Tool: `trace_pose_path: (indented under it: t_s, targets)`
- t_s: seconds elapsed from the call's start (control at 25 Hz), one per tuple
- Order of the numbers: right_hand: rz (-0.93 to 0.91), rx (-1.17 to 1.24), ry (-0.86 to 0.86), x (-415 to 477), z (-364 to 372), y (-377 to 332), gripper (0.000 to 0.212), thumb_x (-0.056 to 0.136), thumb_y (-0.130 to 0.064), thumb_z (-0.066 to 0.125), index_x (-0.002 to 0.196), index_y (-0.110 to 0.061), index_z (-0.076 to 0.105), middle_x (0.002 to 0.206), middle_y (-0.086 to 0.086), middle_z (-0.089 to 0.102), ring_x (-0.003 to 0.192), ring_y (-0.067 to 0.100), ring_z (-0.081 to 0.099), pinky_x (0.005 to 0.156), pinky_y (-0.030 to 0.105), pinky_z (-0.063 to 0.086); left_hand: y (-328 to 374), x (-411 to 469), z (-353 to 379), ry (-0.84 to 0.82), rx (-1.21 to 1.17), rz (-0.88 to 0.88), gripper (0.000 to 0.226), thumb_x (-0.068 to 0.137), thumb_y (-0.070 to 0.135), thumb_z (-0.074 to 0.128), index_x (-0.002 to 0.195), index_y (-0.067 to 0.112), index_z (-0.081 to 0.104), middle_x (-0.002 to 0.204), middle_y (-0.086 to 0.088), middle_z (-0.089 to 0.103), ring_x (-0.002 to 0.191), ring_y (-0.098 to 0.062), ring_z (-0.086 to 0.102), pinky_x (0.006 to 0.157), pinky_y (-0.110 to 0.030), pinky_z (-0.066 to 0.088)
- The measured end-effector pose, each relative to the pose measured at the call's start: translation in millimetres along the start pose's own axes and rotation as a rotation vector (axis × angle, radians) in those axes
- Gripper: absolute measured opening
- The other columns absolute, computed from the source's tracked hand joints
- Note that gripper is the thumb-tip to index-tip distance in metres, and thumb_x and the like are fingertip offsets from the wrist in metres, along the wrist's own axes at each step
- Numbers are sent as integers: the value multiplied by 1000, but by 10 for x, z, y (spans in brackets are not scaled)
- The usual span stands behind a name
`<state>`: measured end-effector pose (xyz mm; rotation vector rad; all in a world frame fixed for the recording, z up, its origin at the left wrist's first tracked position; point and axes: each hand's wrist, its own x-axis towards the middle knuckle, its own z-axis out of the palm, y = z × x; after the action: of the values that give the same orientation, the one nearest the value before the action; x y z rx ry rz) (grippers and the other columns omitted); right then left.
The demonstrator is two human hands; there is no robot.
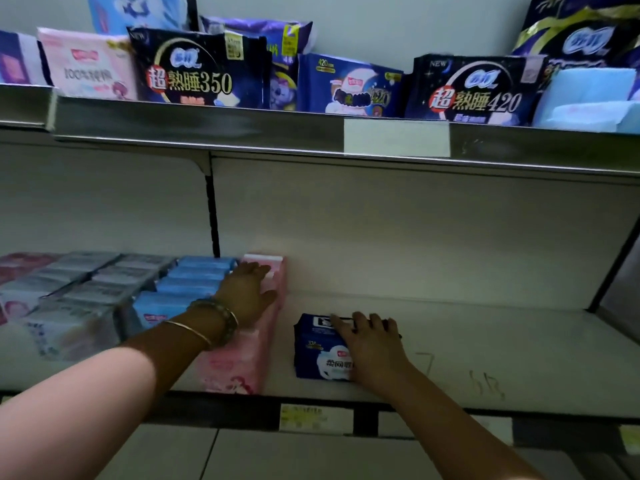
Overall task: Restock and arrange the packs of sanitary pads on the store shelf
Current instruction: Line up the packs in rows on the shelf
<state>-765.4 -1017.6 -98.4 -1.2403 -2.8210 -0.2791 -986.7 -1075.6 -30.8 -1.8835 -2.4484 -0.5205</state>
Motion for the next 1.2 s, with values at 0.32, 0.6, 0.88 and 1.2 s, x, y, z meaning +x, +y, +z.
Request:
trace_pose_path:
  t_s: [0.32,0.6,0.88,1.2]
  targets:
    - [120,-32,79,675,125,173,102,25,-43,93,121,-22,63,106,16,67,95,40,64,80,66,46,-150,348,281,-235,322,49,58,99,44,17,148,13,13,155,-9,12,143,-28,11,113,-47,17]
    - [127,15,164,1317,238,287,82,82,-35,66,148,-28,18,149,6,28,139,26,21,113,52,7,-159,347,351,-156,301,70,55,98,42,17,144,10,20,152,-12,19,139,-28,21,110,-47,23]
    - [76,42,171,1579,339,330,94,26,-30,94,113,-12,67,102,22,61,85,44,61,76,54,49,-205,381,390,-119,334,81,53,97,41,20,139,10,27,145,-12,29,133,-28,30,103,-47,28]
    - [49,112,120,1628,417,352,96,12,-31,94,103,-11,70,89,17,65,72,38,64,62,46,53,-202,389,385,-142,340,82,54,98,39,20,143,9,22,150,-11,23,137,-28,23,106,-47,24]
